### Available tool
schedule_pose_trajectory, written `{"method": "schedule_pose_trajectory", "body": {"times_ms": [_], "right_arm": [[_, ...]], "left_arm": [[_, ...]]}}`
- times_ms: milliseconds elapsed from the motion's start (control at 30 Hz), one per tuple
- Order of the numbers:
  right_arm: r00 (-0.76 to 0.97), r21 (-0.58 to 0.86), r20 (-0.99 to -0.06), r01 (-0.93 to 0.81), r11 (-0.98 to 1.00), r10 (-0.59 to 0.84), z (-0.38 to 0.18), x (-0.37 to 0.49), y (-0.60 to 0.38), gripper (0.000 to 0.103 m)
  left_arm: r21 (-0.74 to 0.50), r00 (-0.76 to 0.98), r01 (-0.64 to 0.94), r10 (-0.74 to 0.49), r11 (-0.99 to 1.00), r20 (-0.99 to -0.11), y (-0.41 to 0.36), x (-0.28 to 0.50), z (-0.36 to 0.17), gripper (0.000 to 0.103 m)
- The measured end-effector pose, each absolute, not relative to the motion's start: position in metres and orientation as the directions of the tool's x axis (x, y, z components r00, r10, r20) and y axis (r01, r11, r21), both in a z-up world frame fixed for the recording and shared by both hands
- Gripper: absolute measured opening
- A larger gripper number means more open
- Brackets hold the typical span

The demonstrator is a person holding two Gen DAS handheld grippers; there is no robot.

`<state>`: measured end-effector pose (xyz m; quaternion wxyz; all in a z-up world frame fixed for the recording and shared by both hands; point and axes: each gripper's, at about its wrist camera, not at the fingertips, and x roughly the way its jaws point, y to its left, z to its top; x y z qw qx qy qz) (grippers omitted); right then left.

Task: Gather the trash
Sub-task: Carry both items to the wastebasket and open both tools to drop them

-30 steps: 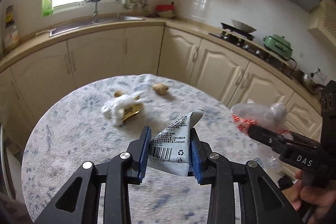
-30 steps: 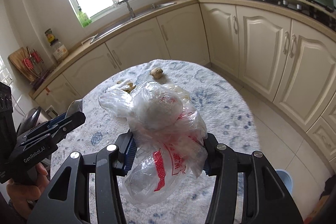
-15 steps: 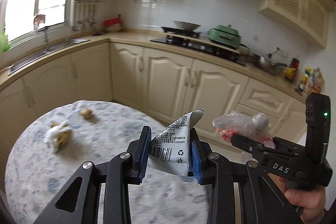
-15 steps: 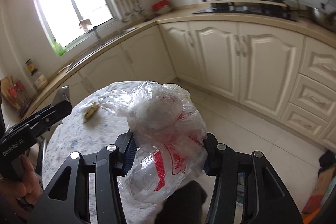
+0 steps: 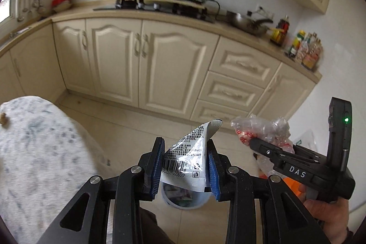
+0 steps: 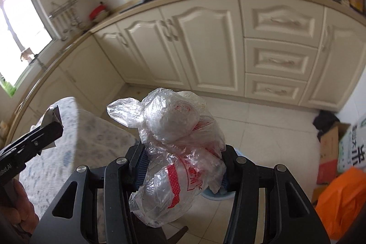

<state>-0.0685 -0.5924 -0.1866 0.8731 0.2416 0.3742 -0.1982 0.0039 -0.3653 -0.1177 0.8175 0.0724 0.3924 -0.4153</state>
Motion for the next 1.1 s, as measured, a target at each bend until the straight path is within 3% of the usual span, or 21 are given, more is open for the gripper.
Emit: {"method": "schedule_pose_trajectory", "body": {"times_ms": [367,633,733,800,833,1033,1100], "right_arm": [[0.558,0.289,-0.819,0.604,0.743,-0.134,-0.25,-0.073,-0.636,0.05],[0.514,0.318,-0.853,0.651,0.689,-0.092,-0.297,-0.067,-0.661,0.051],[0.492,0.324,-0.868,0.666,0.672,-0.069,-0.317,-0.062,-0.67,0.054],[0.473,0.321,-0.879,0.68,0.659,-0.06,-0.33,-0.06,-0.674,0.062],[0.47,0.327,-0.881,0.686,0.65,-0.052,-0.337,-0.06,-0.676,0.063],[0.457,0.327,-0.887,0.718,0.614,-0.062,-0.346,-0.066,-0.676,0.088],[0.447,0.313,-0.891,0.73,0.608,-0.079,-0.345,-0.069,-0.674,0.101]], "left_arm": [[-0.275,0.169,0.744,-0.57,0.608,-0.804,-0.45,0.037,-0.178,0.031],[-0.305,0.071,0.707,-0.494,0.638,-0.867,-0.543,0.12,-0.249,0.035],[-0.306,0.045,0.7,-0.468,0.645,-0.882,-0.573,0.14,-0.27,0.043],[-0.294,0.041,0.701,-0.449,0.649,-0.893,-0.585,0.149,-0.278,0.063],[-0.292,0.04,0.701,-0.444,0.651,-0.895,-0.589,0.152,-0.281,0.065],[-0.233,0.097,0.695,-0.41,0.68,-0.907,-0.588,0.155,-0.278,0.088],[-0.216,0.119,0.69,-0.402,0.691,-0.908,-0.585,0.154,-0.274,0.095]]}}
